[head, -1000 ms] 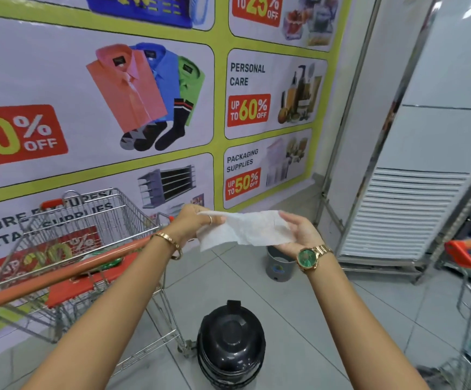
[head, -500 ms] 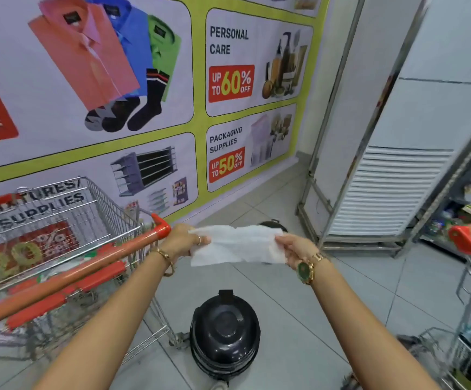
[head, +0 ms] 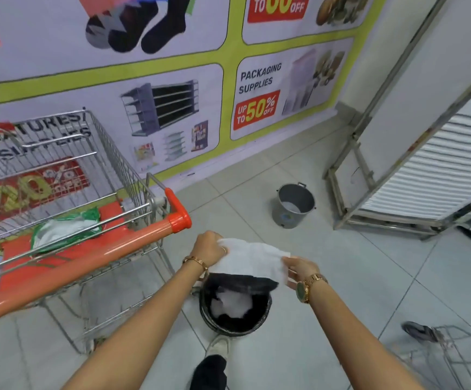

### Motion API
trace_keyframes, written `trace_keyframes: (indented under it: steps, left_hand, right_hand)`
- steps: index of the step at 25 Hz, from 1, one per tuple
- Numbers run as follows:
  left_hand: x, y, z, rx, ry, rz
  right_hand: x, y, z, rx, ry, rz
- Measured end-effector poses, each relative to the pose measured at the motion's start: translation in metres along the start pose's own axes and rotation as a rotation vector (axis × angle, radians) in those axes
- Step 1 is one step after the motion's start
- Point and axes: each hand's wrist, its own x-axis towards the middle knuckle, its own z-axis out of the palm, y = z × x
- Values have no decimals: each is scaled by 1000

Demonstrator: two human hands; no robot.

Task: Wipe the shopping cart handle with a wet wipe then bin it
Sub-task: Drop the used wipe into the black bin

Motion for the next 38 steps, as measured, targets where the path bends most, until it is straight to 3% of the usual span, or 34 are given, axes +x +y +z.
trace_keyframes:
  steps: [13,18,24,31,38]
  left_hand:
    - [77,-64,94,143,-88,-221]
    - [94,-81,103,152,-284,-283]
    - [91,-76,98,279,-265,-172]
    - [64,-55,91,431,-285,-28]
    - [11,-21,59,546,-134,100]
  right_hand:
    - [116,70,37,-265,110,177]
    - [143,86,45,-433,-47,216]
    - [136,86,47,-387,-17,154]
    - [84,55,38,-478,-66,-70]
    - [18,25,26,-541,-122,-275]
